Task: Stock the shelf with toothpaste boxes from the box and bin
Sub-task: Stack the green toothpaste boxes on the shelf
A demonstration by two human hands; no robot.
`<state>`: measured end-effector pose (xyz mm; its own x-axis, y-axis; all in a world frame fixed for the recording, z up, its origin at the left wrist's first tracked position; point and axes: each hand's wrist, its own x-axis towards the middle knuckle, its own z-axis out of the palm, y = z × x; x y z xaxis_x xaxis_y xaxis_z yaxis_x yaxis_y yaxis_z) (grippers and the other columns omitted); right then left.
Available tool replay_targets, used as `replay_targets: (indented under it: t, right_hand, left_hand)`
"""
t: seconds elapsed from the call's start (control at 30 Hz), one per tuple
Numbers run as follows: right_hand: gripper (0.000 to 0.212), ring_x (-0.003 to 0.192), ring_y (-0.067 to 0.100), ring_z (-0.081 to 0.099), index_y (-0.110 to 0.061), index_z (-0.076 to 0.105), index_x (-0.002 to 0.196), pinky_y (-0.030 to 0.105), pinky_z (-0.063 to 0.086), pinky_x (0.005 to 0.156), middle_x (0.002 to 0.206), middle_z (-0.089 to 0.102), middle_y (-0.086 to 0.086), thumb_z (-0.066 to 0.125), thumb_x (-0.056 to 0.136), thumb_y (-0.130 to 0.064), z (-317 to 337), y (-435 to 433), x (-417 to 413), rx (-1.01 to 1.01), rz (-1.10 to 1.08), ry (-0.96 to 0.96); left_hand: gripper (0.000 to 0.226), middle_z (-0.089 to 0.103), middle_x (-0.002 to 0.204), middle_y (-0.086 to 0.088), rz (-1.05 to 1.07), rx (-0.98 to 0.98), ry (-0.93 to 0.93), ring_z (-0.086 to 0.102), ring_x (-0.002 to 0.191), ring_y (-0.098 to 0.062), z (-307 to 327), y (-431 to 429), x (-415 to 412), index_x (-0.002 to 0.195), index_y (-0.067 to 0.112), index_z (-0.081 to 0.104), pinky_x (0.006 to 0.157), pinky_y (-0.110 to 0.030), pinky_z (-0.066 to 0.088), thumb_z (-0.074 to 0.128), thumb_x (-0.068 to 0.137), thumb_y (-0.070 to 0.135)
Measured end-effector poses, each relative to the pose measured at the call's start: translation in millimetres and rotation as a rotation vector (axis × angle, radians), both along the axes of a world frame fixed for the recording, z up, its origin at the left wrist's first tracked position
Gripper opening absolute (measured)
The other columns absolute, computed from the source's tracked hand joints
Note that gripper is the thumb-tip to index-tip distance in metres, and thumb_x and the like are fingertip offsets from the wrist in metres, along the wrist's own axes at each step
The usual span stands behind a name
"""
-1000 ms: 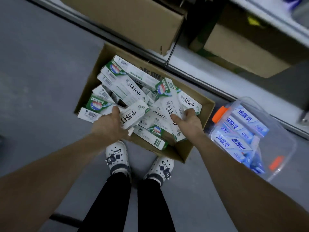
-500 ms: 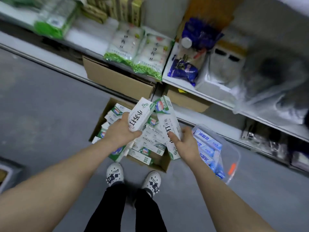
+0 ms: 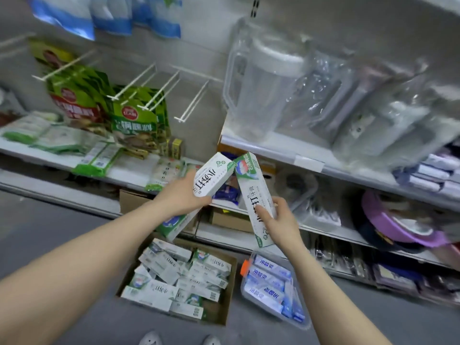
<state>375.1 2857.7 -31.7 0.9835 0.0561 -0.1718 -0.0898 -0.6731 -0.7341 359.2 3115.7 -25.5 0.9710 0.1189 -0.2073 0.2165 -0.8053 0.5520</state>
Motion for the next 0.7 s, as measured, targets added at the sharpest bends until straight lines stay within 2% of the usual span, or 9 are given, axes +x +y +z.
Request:
replay_targets:
  t: [0.07,0.13,0.2,0.3,0.53,0.7]
  right_hand:
    - [0.031,0.081,-0.007,0.056,-0.029,0.050,0.115,0.012,0.042,0.060,0.102,0.061,-0.011,0.064,0.091,-0.041,32.3,-7.2,0.1,0.017,0.001,-0.066]
    - [0.035,0.081,-0.010,0.054,-0.027,0.052,0.120,0.009,0.037,0.058,0.104,0.061,-0.012,0.064,0.090,-0.043,59.8,-13.5,1.0,0.010,0.004,-0.113]
    - [0.039,0.084,-0.008,0.057,-0.026,0.055,0.122,0.012,0.039,0.062,0.107,0.064,-0.010,0.066,0.089,-0.043,86.3,-19.8,-0.2,0.026,-0.005,-0.159]
    - [0.034,0.088,-0.001,0.061,-0.025,0.057,0.116,0.017,0.045,0.066,0.106,0.065,-0.010,0.067,0.089,-0.042,120.7,-26.9,-0.7,0.080,-0.029,-0.201]
    - [0.032,0.080,0.004,0.069,-0.024,0.056,0.114,0.024,0.053,0.065,0.104,0.068,-0.008,0.069,0.089,-0.039,193.7,-34.9,2.0,0.231,-0.043,-0.289]
    - [0.046,0.084,0.018,0.073,-0.024,0.059,0.112,0.046,0.060,0.074,0.102,0.074,-0.002,0.072,0.075,-0.050,245.0,-37.3,6.1,0.354,-0.073,-0.349]
  left_hand:
    - [0.067,0.063,0.116,-0.002,-0.038,0.046,-0.050,0.060,0.095,-0.027,33.7,-1.6,3.5,0.126,0.025,0.036,0.072,-0.033,0.048,0.064,0.074,0.057]
    - [0.066,0.065,0.111,-0.003,-0.063,0.113,-0.082,0.061,0.092,-0.029,63.1,-2.5,5.7,0.121,0.024,0.037,0.067,-0.033,0.044,0.062,0.072,0.061]
    - [0.069,0.065,0.109,-0.002,-0.095,0.148,-0.129,0.061,0.090,-0.029,90.0,-3.3,7.1,0.120,0.025,0.037,0.065,-0.033,0.042,0.059,0.068,0.066]
    - [0.066,0.065,0.110,0.000,-0.124,0.165,-0.192,0.061,0.086,-0.028,124.0,-1.7,11.7,0.122,0.028,0.035,0.068,-0.034,0.049,0.059,0.072,0.065]
    - [0.060,0.061,0.107,0.005,-0.168,0.186,-0.343,0.059,0.086,-0.023,206.9,-6.6,23.3,0.121,0.028,0.037,0.067,-0.034,0.046,0.060,0.076,0.061]
    - [0.059,0.062,0.107,0.001,-0.197,0.160,-0.424,0.059,0.086,-0.025,253.6,-6.9,30.8,0.119,0.031,0.036,0.067,-0.034,0.045,0.059,0.073,0.061]
